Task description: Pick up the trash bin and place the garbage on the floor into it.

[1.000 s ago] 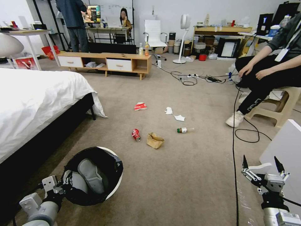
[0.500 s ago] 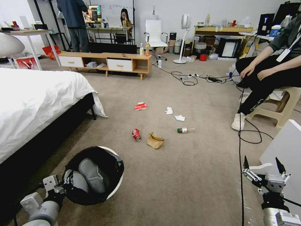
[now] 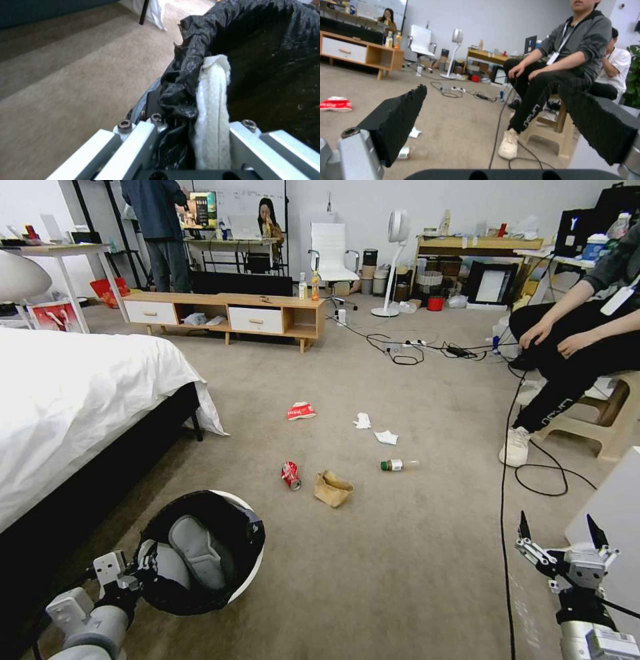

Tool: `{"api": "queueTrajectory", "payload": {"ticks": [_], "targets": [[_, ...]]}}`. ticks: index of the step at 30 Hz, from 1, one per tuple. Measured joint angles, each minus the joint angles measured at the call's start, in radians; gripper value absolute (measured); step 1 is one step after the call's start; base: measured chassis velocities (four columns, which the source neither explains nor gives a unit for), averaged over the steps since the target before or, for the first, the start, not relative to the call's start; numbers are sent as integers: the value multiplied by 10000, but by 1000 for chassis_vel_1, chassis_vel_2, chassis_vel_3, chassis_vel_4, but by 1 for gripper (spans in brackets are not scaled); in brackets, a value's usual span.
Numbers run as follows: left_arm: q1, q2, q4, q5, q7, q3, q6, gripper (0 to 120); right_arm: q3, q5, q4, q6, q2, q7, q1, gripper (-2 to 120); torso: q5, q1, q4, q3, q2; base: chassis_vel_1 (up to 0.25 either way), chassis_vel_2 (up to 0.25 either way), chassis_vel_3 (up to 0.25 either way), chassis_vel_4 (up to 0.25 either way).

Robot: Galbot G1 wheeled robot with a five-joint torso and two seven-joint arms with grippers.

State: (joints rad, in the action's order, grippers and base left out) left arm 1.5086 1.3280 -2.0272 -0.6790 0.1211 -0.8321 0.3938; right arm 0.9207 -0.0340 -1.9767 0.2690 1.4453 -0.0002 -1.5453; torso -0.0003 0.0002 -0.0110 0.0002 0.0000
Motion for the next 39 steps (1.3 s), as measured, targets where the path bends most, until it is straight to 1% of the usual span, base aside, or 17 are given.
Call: {"api": "queueTrajectory", "payload": {"ticks": [4, 5, 8, 9, 12, 16, 18, 19, 21, 23, 36, 38, 39], "targets": [[-12, 1, 0, 5, 2, 6, 10, 6, 3, -1, 12, 13, 3, -13, 4, 100, 7, -1, 0, 0, 0, -213, 190, 215, -202], [-17, 1, 0, 5, 5, 6, 11, 6, 3, -1, 13, 16, 4, -15, 10, 100, -2, -1, -1, 0, 0, -200, 196, 182, -173], [-16, 2, -3, 7, 10, 4, 20, 6, 3, -2, 22, 18, 7, -17, 27, 100, 5, 0, 3, 0, 0, -168, 182, 167, -173], [-16, 4, -6, 8, 12, 0, 20, 6, 3, -1, 22, 21, 7, -16, 28, 100, 0, -1, 1, -1, 0, -143, 162, 167, -160], [-8, 23, -11, 7, 12, 3, 21, 6, 3, -1, 38, 71, 3, -45, 28, 100, 5, 0, -1, -1, 0, -157, 161, 161, -160], [-2, 29, -18, 5, 12, 5, 21, 6, 6, -2, 39, 95, 3, -99, 25, 100, 1, 0, -1, -1, 0, -170, 160, 158, -156], [-2, 30, -21, 4, 12, 6, 21, 6, 6, -1, 39, 96, 2, -110, 25, 100, 1, 0, -2, -1, 0, -154, 166, 137, -149], [0, 30, -35, 8, 15, 4, 21, 6, 5, -1, 38, 96, 3, -126, 25, 100, 3, 0, 3, 0, 0, -116, 153, 135, -128], [5, 30, -47, 6, 15, 5, 21, 6, 5, -1, 35, 96, 3, -141, 25, 100, 3, 0, 3, 0, 0, -115, 144, 135, -124], [6, 30, -51, 5, 15, 4, 21, 6, 6, -1, 32, 97, 7, -146, 26, 100, 2, 0, -2, -1, 0, -119, 81, 113, -112], [18, 33, -52, 0, 32, 17, 26, 6, -1, 12, 51, 91, 13, -147, 62, 100, 4, 0, 2, 0, 0, -123, 119, 114, -118], [21, 33, -52, 2, 35, 20, 27, 6, -1, 16, 51, 91, 13, -149, 62, 100, 1, 0, 2, -1, -1, -138, 127, 130, -139], [25, 36, -53, 5, 35, 22, 28, 6, -2, 17, 53, 91, 13, -151, 62, 100, 3, 0, -2, -1, 0, -148, 120, 110, -127]]}}
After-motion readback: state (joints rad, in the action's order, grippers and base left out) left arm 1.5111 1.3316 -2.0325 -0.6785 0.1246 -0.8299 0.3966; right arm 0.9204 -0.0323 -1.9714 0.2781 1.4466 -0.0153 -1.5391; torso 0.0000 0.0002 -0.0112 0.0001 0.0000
